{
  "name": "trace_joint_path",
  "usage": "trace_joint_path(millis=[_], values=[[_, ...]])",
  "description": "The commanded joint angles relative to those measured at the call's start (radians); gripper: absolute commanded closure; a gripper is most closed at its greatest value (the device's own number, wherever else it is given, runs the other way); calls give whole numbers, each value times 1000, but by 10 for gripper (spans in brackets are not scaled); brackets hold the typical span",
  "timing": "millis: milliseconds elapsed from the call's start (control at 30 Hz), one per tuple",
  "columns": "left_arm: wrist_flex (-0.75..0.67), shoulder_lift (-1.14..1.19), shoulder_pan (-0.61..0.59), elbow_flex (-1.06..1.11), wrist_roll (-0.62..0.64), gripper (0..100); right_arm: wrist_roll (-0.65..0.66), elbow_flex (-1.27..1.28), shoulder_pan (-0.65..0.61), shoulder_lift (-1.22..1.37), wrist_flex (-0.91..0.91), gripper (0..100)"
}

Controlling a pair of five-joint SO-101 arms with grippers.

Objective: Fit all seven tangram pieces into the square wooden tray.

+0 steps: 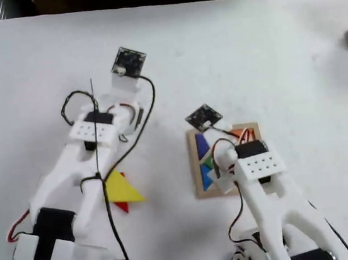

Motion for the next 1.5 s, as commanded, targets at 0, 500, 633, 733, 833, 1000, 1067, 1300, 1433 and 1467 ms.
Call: trace_joint_path(millis=[0, 500, 633, 733, 833, 1000, 1067, 1300, 1433, 1467], values=[[-23, -5, -10, -46, 2, 902, -9, -6, 79, -64, 5, 981], [-21, -5, -10, -46, 2, 902, 40, -78, 99, 200, -166, 981], [-21, -5, -10, -46, 2, 902, 38, -133, 97, 254, -176, 981], [-21, -5, -10, -46, 2, 902, 37, -149, 97, 263, -194, 981], [-21, -5, -10, -46, 2, 902, 37, -149, 97, 263, -194, 981], [-21, -13, -21, -46, 2, 902, 44, -147, 77, 263, -153, 981], [-21, -13, -33, -49, 3, 902, 46, -147, 65, 262, -131, 981], [43, -124, -19, -11, 12, 903, 46, -71, 108, 137, -162, 981], [127, -294, -10, 71, 12, 902, 48, -5, 110, 54, -193, 981], [143, -341, -15, 98, 12, 902, 48, 5, 110, 42, -194, 981]])
